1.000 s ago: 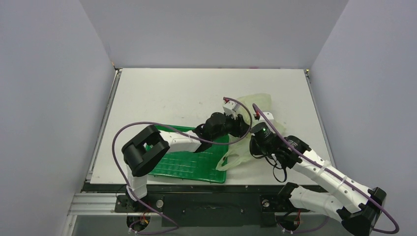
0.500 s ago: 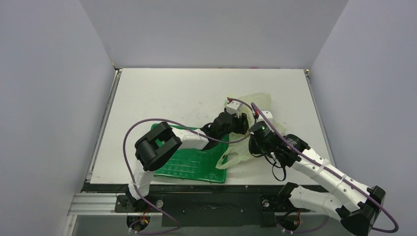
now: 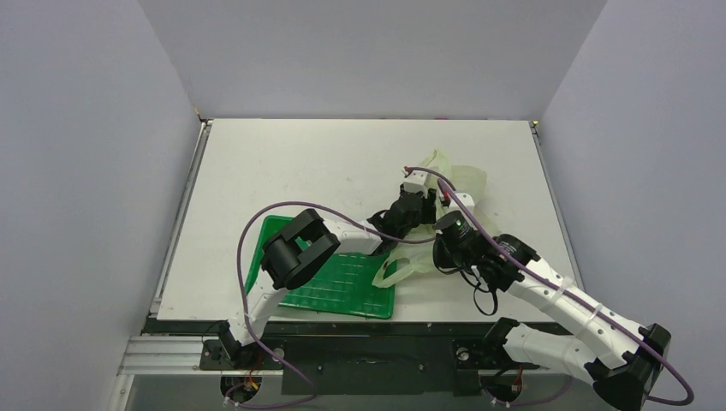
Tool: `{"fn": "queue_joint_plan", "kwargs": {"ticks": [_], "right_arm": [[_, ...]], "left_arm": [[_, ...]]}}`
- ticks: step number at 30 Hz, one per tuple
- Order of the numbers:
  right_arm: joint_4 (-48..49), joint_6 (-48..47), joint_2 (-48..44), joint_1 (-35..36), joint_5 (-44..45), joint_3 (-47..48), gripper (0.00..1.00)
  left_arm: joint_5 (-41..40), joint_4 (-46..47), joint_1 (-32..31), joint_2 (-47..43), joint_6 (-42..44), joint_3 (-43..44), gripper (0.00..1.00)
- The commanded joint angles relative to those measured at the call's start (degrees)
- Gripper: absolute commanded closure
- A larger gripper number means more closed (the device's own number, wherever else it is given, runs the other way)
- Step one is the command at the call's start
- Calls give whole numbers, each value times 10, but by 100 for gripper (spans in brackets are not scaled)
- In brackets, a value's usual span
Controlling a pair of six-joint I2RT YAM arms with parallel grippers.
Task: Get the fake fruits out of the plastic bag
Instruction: Adjust the plastic bag at the center of the board.
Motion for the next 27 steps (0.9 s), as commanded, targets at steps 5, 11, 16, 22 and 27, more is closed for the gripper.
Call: {"fn": "queue_joint_plan", "kwargs": {"ticks": [5, 11, 16, 22, 27], "right_arm": [[13, -7, -18, -3, 16, -18, 100], [15, 19, -29, -4, 54, -49, 100], [21, 33, -38, -6, 71, -59, 100], [26, 48, -66, -5, 39, -70, 100], [-63, 121, -87, -6, 75, -63, 89]], "left_arm": [[87, -62, 18, -3, -18, 6, 81], [226, -84, 53, -85, -85, -21, 100], [293, -66, 63, -138, -124, -57, 100], [313, -63, 62, -151, -148, -73, 96], [325, -22, 28, -161, -191, -101, 85]]}}
